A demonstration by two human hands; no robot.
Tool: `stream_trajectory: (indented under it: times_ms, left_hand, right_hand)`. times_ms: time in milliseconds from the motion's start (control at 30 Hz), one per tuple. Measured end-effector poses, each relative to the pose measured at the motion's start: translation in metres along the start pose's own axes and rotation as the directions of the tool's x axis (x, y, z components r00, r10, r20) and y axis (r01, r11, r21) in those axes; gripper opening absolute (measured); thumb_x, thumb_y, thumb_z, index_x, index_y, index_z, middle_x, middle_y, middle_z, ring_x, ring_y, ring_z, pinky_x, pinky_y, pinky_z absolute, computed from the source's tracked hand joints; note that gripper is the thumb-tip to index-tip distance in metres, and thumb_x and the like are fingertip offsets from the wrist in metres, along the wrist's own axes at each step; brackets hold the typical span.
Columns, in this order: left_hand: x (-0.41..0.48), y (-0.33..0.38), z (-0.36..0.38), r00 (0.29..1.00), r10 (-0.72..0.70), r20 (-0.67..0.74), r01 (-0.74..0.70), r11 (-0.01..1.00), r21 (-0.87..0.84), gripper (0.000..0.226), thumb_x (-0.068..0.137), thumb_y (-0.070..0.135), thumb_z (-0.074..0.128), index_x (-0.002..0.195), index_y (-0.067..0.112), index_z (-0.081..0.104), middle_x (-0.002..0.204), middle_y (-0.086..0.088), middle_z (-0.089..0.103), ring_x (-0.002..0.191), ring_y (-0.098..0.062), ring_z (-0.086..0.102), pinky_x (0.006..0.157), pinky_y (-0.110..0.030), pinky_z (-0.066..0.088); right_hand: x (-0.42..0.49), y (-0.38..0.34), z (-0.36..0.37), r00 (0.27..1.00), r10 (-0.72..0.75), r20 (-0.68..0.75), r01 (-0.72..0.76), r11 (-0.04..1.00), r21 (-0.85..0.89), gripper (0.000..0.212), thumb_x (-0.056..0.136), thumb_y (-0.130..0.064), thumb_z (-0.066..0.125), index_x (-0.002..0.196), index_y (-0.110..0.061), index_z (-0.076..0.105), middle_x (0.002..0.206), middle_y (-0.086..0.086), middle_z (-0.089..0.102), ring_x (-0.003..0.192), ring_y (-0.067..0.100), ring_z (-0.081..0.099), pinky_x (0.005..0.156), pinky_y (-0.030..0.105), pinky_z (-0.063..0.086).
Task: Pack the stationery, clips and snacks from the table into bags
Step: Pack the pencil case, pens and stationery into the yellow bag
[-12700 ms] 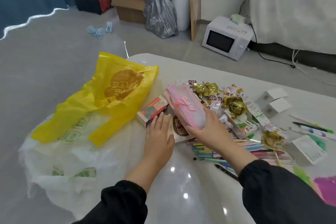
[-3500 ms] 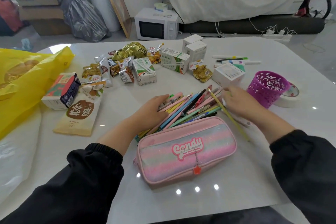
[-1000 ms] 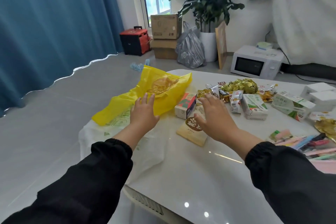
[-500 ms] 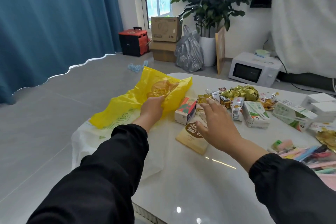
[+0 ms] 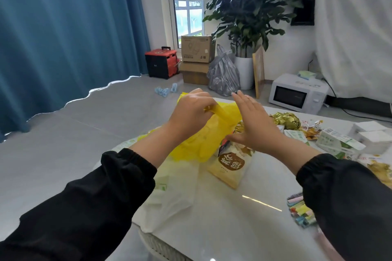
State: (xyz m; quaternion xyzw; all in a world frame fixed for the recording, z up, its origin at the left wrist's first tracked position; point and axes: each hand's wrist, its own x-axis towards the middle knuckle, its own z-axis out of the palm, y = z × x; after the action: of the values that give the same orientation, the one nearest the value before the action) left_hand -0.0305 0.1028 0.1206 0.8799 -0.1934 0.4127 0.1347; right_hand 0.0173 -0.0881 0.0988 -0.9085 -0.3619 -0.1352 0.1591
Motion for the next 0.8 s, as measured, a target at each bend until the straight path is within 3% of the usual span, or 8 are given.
stream_trajectory:
  times_ms: [133,233,333,467,567,667,733,800]
  left_hand:
    - [-0.006,0.018,-0.026,0.994,-0.109,0.01,0.109,0.985,-0.134,0.007,0.07,0.008,0.071,0.076,0.007,0.074,0.069,-0.004,0.066,0.065,-0.011,0.049,0.059,-0.024,0.042]
    - [-0.019,0.02,-0.039,0.973,-0.212,0.087,0.22,0.969,-0.107,0.026,0.07,0.016,0.079,0.094,0.01,0.074,0.087,-0.006,0.069,0.082,-0.021,0.058,0.072,-0.035,0.049]
    - [-0.038,0.016,-0.04,0.87,-0.397,0.292,0.399,0.915,0.055,0.075,0.067,0.033,0.083,0.134,0.021,0.052,0.128,-0.003,0.055,0.121,-0.021,0.042,0.1,-0.035,0.038]
    - [-0.054,0.002,-0.032,0.749,-0.531,0.396,0.533,0.838,0.116,0.099,0.065,0.041,0.084,0.147,0.027,0.03,0.145,-0.002,0.042,0.134,-0.021,0.034,0.109,-0.041,0.034]
    - [-0.059,-0.008,-0.028,0.66,-0.589,0.466,0.624,0.775,0.096,0.082,0.07,0.035,0.082,0.14,0.024,0.043,0.137,-0.001,0.051,0.127,-0.022,0.044,0.103,-0.037,0.039]
    - [-0.057,-0.005,-0.025,0.59,-0.603,0.537,0.656,0.746,0.118,0.027,0.081,0.028,0.073,0.104,0.014,0.07,0.096,0.0,0.068,0.098,-0.022,0.061,0.077,-0.03,0.047]
    - [-0.046,0.006,-0.028,0.58,-0.606,0.544,0.712,0.702,0.024,0.012,0.085,0.021,0.068,0.075,0.014,0.071,0.074,0.002,0.07,0.079,-0.018,0.064,0.073,-0.03,0.051]
    - [-0.029,0.015,-0.036,0.614,-0.606,0.506,0.722,0.69,-0.05,0.019,0.085,0.015,0.066,0.066,0.015,0.07,0.067,0.002,0.068,0.069,-0.012,0.061,0.07,-0.03,0.05]
  right_hand:
    - [0.009,-0.016,0.001,0.999,-0.031,0.031,0.025,0.986,0.168,0.072,0.078,-0.031,0.075,0.142,-0.022,0.041,0.15,0.003,0.037,0.136,0.023,0.034,0.106,0.037,0.036]
    - [0.008,-0.026,-0.002,0.997,-0.002,-0.083,0.008,0.997,0.076,0.015,0.086,-0.011,0.058,0.096,-0.011,0.069,0.097,0.01,0.069,0.092,0.031,0.061,0.065,0.034,0.039]
    - [0.001,-0.022,-0.017,0.987,0.066,-0.148,-0.052,0.994,0.097,0.014,0.086,-0.006,0.054,0.086,-0.008,0.068,0.075,0.006,0.064,0.074,0.026,0.056,0.058,0.033,0.028]
    - [-0.018,-0.009,-0.043,0.975,0.101,-0.197,-0.05,0.967,0.249,0.016,0.085,-0.001,0.055,0.082,-0.004,0.071,0.074,0.007,0.066,0.069,0.022,0.055,0.061,0.034,0.042]
    - [-0.029,0.005,-0.058,0.963,0.17,-0.21,-0.093,0.939,0.331,0.018,0.087,0.001,0.053,0.082,0.005,0.07,0.075,0.017,0.067,0.07,0.026,0.055,0.066,0.036,0.045]
    - [-0.038,0.014,-0.067,0.96,0.196,-0.202,-0.103,0.912,0.397,0.015,0.088,-0.004,0.057,0.089,0.005,0.07,0.084,0.019,0.069,0.072,0.021,0.054,0.064,0.031,0.041]
    - [-0.041,0.026,-0.072,0.982,0.182,0.048,-0.188,0.936,0.296,0.033,0.085,-0.011,0.066,0.118,-0.009,0.062,0.107,0.003,0.063,0.091,0.019,0.054,0.075,0.03,0.042]
    - [-0.046,0.041,-0.084,0.899,0.198,0.391,-0.264,0.957,0.122,0.068,0.082,-0.007,0.067,0.141,-0.028,0.039,0.126,-0.006,0.048,0.108,0.018,0.051,0.089,0.034,0.045]
